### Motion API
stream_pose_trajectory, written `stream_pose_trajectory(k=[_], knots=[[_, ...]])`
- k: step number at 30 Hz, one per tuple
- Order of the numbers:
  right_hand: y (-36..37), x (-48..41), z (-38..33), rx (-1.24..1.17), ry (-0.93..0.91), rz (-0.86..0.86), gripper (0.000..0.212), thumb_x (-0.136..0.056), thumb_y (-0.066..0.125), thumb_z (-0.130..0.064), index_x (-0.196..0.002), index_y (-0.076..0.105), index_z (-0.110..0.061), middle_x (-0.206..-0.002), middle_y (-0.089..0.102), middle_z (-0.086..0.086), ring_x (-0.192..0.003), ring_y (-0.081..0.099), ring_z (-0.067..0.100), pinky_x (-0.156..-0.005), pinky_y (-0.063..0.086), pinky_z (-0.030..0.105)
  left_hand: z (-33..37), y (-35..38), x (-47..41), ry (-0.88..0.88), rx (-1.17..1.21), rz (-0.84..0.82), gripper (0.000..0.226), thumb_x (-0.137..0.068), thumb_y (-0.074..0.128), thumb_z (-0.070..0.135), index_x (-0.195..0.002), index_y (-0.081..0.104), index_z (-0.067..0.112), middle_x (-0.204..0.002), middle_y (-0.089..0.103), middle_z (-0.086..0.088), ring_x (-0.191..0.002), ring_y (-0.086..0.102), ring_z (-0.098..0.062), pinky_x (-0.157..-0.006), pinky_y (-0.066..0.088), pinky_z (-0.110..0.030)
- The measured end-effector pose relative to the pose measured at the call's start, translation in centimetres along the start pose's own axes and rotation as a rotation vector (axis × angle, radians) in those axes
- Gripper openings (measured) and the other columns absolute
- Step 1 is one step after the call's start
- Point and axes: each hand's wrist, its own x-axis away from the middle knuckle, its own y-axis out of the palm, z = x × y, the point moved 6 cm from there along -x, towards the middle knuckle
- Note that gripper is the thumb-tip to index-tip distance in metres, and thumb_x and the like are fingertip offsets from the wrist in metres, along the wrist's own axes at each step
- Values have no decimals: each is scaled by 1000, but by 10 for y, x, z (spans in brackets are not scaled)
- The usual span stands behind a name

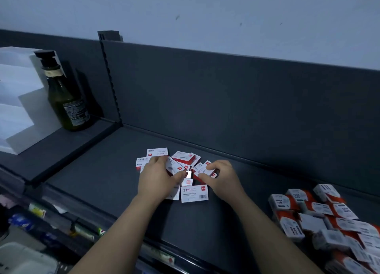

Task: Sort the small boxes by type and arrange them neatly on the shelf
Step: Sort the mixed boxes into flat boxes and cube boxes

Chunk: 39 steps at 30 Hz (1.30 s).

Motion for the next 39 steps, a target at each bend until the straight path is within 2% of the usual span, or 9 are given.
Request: stream_pose_trajectory(k=[4, 8, 10, 17, 22, 26, 28, 32, 39], knots=[[-13, 8, -2, 134, -2, 25, 31, -85, 68, -25, -115, 64, -14, -124, 55, -6, -107, 52, 6, -87, 34, 15, 6, -8, -2, 148, -89, 72, 63, -76, 63, 60, -125, 57, 20, -128, 55, 1, -116, 50, -22, -95, 43, -35], [-31, 27, -3, 279, -20, 77, 42, -91, 61, -30, -130, 56, -17, -140, 50, -3, -130, 43, 11, -104, 28, 18, 22, -14, 7, 308, -96, 133, 48, -84, 63, 42, -124, 59, 16, -127, 59, -2, -115, 53, -25, -97, 40, -35], [-44, 39, -3, 330, -21, 113, 45, -92, 58, -31, -136, 51, -18, -145, 46, -3, -134, 39, 11, -110, 27, 23, 34, -13, 14, 386, -87, 130, 43, -85, 63, 35, -122, 61, 14, -121, 63, -3, -110, 56, -27, -92, 41, -36], [-105, 98, 4, 456, -15, 292, 40, -96, 52, -25, -135, 52, -14, -137, 55, 2, -125, 49, 16, -104, 32, 23, 97, 13, 53, 596, -37, 0, 20, -86, 58, 34, -99, 66, 22, -94, 69, 0, -93, 60, -26, -76, 44, -33], [-158, 144, 25, 488, 75, 368, 39, -97, 48, -25, -135, 51, -21, -136, 54, -4, -124, 49, 14, -100, 33, 21, 149, 39, 91, 746, 3, -59, 38, -89, 57, 39, -120, 63, 18, -114, 67, -2, -104, 58, -24, -90, 43, -34], [-209, 193, 49, 502, 160, 458, 39, -96, 52, -23, -134, 51, -24, -129, 59, -6, -115, 54, 13, -87, 39, 17, 197, 63, 131, 855, 29, -105, 32, -87, 61, 36, -113, 66, 19, -110, 68, -2, -98, 61, -25, -86, 45, -37], [-235, 218, 64, 512, 199, 477, 38, -95, 52, -23, -133, 53, -23, -129, 59, -4, -116, 54, 14, -89, 44, 23, 221, 76, 154, 893, 53, -138, 26, -87, 59, 36, -107, 67, 21, -105, 68, 0, -94, 59, -23, -81, 45, -35], [-291, 271, 96, 571, 275, 529, 45, -96, 52, -28, -139, 47, -17, -140, 51, -2, -129, 46, 14, -102, 38, 26, 274, 107, 206, 970, 77, -195, 29, -85, 62, 34, -108, 68, 18, -103, 70, -2, -94, 61, -25, -81, 47, -36], [-385, 352, 154, 590, 341, 583, 46, -95, 55, -26, -138, 49, -13, -140, 52, 2, -129, 47, 16, -104, 36, 24, 357, 156, 297, 1031, 118, -253, 36, -90, 56, 40, -118, 63, 19, -113, 65, 0, -102, 58, -22, -87, 44, -32]])
